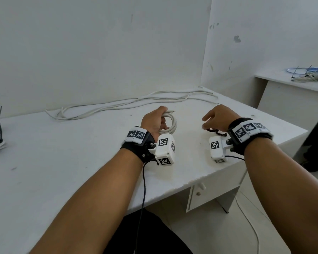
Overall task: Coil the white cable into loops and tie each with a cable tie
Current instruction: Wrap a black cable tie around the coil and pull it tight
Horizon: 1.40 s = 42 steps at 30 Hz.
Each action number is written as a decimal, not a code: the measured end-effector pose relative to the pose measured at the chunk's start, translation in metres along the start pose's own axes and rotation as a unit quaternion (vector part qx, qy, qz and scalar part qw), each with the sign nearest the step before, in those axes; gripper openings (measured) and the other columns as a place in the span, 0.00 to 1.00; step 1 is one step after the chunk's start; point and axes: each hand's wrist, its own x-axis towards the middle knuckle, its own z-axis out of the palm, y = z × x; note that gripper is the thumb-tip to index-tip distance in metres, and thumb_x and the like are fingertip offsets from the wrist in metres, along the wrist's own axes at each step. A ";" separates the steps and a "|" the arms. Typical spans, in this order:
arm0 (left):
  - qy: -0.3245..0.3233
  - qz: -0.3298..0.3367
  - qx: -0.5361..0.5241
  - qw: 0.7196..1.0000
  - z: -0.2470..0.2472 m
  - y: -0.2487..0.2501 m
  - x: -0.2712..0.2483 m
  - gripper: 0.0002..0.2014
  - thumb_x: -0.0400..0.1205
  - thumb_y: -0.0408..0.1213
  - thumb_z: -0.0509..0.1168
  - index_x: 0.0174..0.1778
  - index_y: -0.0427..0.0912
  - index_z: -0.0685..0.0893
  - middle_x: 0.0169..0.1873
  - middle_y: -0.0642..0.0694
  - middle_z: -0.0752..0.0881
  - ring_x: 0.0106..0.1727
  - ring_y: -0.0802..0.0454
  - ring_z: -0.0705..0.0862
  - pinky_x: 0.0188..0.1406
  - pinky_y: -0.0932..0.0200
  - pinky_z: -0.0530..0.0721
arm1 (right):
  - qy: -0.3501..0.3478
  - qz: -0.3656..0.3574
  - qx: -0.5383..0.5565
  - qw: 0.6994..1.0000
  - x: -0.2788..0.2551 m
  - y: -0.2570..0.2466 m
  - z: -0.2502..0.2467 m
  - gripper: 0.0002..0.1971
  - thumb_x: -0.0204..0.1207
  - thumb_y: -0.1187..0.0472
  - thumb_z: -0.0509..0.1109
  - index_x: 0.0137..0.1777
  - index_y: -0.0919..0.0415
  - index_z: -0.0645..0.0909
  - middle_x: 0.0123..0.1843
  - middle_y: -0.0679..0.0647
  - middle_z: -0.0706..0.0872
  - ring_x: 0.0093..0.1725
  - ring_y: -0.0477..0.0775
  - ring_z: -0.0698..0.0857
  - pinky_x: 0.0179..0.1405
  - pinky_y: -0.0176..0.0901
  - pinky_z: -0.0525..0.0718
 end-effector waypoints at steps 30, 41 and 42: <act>0.126 -0.066 -0.050 0.989 -0.215 0.028 0.023 0.19 0.78 0.46 0.68 0.25 0.46 0.70 0.16 0.52 0.66 0.14 0.53 0.63 0.27 0.58 0.64 | -0.084 -0.291 0.255 0.918 0.035 -0.227 0.148 0.13 0.72 0.69 0.75 0.55 0.56 0.83 0.40 0.45 0.92 0.37 0.43 0.85 0.40 0.26 0.80; 0.108 -0.038 -0.204 0.972 -0.225 0.047 0.011 0.18 0.79 0.38 0.66 0.22 0.44 0.79 0.18 0.54 0.70 0.20 0.56 0.72 0.29 0.65 0.77 | -0.053 -0.363 0.241 0.899 0.026 -0.220 0.133 0.10 0.74 0.69 0.72 0.47 0.53 0.79 0.42 0.44 0.90 0.48 0.43 0.86 0.45 0.24 0.75; 0.098 -0.033 -0.226 0.969 -0.226 0.049 0.009 0.20 0.80 0.37 0.65 0.20 0.43 0.79 0.17 0.53 0.71 0.18 0.56 0.74 0.28 0.66 0.77 | -0.051 -0.364 0.256 0.894 0.025 -0.220 0.131 0.10 0.74 0.68 0.72 0.46 0.53 0.77 0.43 0.44 0.90 0.48 0.44 0.86 0.47 0.29 0.76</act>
